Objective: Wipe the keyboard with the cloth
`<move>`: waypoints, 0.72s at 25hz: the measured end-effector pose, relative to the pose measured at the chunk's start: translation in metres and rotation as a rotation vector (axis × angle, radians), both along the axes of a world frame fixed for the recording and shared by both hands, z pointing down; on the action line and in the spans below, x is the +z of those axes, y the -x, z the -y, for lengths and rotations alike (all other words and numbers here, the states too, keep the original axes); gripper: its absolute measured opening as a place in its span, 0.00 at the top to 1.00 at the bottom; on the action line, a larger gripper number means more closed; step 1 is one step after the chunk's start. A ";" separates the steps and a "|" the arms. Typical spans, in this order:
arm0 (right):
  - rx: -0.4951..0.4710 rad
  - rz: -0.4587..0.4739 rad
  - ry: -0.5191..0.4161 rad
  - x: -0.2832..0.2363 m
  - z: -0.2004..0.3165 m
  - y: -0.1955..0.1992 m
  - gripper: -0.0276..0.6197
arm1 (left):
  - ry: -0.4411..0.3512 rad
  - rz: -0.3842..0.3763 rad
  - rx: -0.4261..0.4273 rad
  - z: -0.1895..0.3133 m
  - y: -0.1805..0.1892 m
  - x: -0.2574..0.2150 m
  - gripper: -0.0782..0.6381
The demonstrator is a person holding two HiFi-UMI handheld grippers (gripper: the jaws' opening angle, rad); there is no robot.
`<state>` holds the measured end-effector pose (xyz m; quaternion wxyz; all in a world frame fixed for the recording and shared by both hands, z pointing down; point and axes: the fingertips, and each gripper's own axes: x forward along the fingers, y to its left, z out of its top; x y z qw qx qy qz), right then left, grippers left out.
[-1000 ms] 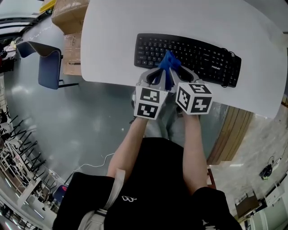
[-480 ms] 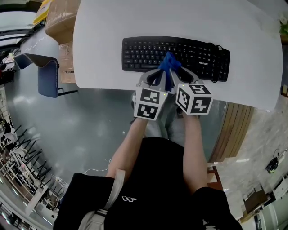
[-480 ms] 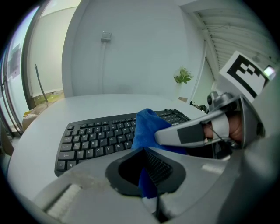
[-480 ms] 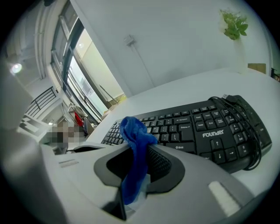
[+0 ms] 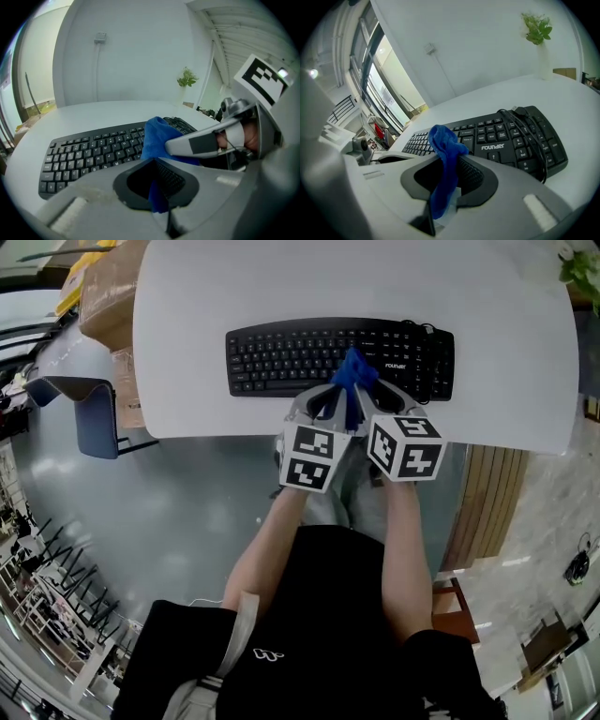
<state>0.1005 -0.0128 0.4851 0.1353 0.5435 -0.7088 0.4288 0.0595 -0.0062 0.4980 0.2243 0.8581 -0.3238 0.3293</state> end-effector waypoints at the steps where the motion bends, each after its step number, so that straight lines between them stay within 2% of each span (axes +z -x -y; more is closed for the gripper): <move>1: 0.004 -0.003 0.001 0.000 -0.001 -0.005 0.83 | 0.001 0.000 0.006 -0.001 -0.005 0.000 0.89; 18: 0.098 -0.050 0.006 -0.010 -0.017 -0.087 0.83 | 0.018 -0.043 0.103 -0.014 -0.089 -0.004 0.89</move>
